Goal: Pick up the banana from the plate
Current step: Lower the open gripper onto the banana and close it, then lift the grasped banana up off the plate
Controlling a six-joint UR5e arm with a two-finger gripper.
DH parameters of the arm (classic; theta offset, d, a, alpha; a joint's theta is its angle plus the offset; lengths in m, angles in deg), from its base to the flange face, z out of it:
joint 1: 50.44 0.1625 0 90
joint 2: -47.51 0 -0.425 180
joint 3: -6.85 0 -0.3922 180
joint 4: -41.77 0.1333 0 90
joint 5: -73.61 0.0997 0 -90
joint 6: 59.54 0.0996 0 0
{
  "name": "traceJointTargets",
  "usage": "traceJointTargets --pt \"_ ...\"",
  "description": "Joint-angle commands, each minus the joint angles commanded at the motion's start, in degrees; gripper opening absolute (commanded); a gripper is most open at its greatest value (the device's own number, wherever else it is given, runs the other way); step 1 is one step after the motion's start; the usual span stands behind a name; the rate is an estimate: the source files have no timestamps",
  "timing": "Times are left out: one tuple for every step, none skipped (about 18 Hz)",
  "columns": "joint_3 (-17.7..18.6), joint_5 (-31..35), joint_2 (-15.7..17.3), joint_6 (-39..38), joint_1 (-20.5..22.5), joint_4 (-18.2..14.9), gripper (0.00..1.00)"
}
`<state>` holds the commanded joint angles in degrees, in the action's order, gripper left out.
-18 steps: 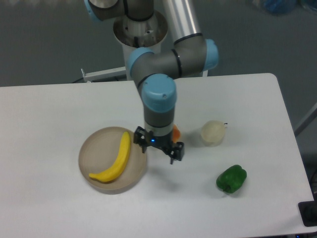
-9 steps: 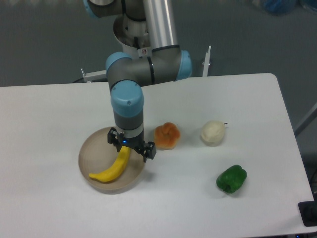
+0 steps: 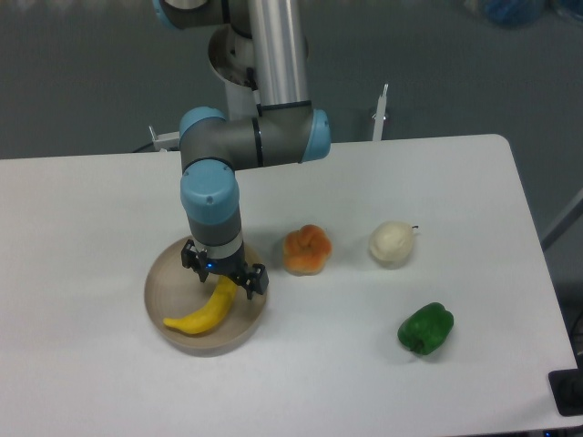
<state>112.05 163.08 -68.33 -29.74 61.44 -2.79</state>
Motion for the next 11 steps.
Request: traceJointTargets --pt "-0.09 0.0 -0.18 0.0 0.0 0.0 0.99" --pt "-0.17 0.0 -0.18 0.0 0.0 0.09 0.92" --pt "-0.26 -0.09 -0.18 0.0 0.0 0.0 0.81" --pt "-0.44 -0.09 -0.18 0.0 0.0 0.0 0.65" --pt "-0.44 0.0 -0.26 0.0 0.0 0.0 0.6" --pt "-0.35 -0.09 -0.27 0.09 0.0 0.0 0.59" --pt "-0.18 -0.09 -0.27 0.09 0.0 0.0 0.57" --pt "-0.18 -0.09 -0.27 0.17 0.0 0.0 0.55" --pt "-0.26 -0.09 -0.27 0.17 0.0 0.0 0.51" --pt "-0.26 -0.09 -0.27 0.17 0.0 0.0 0.46" --pt "-0.26 -0.09 -0.27 0.26 0.0 0.0 0.42"
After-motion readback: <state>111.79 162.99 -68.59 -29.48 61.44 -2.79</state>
